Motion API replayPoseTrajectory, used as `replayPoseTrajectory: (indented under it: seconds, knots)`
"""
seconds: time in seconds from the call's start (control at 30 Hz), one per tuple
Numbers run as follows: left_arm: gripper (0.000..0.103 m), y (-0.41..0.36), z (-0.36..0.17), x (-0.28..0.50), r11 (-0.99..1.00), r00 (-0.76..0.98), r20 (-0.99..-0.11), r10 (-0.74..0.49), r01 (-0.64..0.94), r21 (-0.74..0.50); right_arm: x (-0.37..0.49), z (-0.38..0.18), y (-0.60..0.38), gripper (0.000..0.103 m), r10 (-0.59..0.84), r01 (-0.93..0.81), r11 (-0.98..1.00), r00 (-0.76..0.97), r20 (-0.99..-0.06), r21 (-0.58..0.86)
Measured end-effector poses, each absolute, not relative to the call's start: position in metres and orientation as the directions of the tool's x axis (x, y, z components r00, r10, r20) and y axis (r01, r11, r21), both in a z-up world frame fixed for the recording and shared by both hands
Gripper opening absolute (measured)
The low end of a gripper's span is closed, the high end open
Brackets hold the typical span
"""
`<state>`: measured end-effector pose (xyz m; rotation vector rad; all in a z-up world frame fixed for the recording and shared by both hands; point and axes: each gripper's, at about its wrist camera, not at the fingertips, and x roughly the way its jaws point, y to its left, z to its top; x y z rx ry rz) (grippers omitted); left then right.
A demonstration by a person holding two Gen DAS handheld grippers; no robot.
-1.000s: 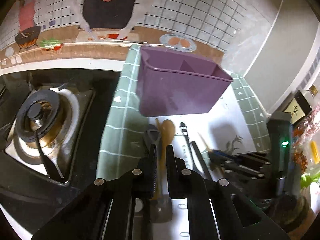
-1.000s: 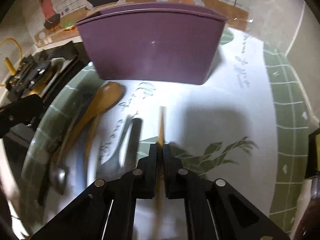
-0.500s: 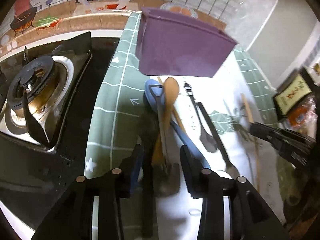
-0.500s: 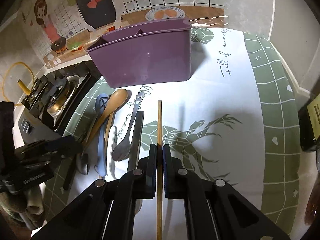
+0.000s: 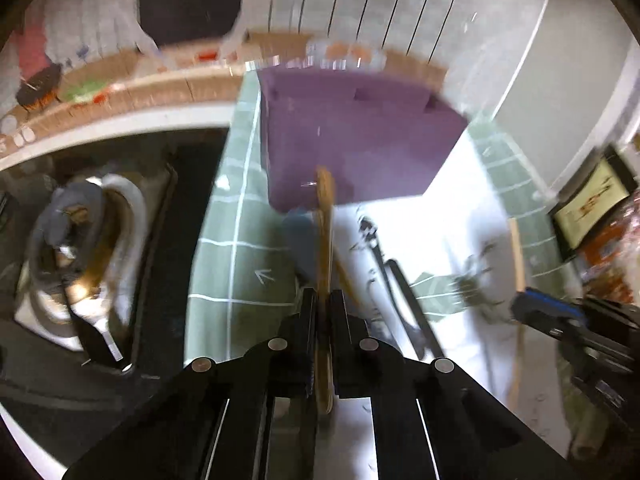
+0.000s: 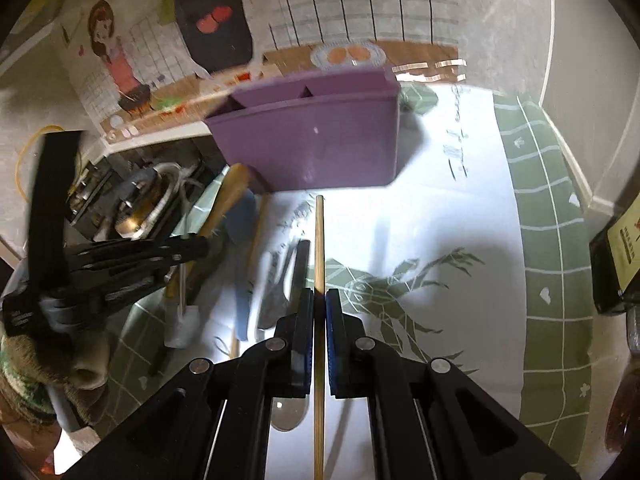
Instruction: Organize utensils
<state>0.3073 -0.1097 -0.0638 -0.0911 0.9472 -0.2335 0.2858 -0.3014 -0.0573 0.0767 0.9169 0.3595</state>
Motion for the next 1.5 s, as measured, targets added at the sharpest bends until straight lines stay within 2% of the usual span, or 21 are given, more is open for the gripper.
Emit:
replayPoseTrajectory:
  seconds: [0.23, 0.77, 1.5]
  knots:
    - [0.006, -0.1, -0.03, 0.266, 0.953, 0.627, -0.718, -0.302, 0.174, -0.248, 0.274, -0.048, -0.306, 0.006, 0.358, -0.285, 0.93, 0.571, -0.739, 0.23]
    - [0.006, -0.1, 0.003, 0.231, 0.919, 0.666, -0.635, -0.39, 0.242, -0.31, 0.26, -0.031, -0.308, 0.006, 0.367, -0.3, 0.927, 0.61, -0.702, 0.224]
    - [0.004, -0.106, 0.011, 0.231, 0.925, 0.667, -0.641, -0.379, 0.255, -0.282, 0.254, -0.025, -0.307, 0.006, 0.356, -0.295, 0.932, 0.628, -0.692, 0.212]
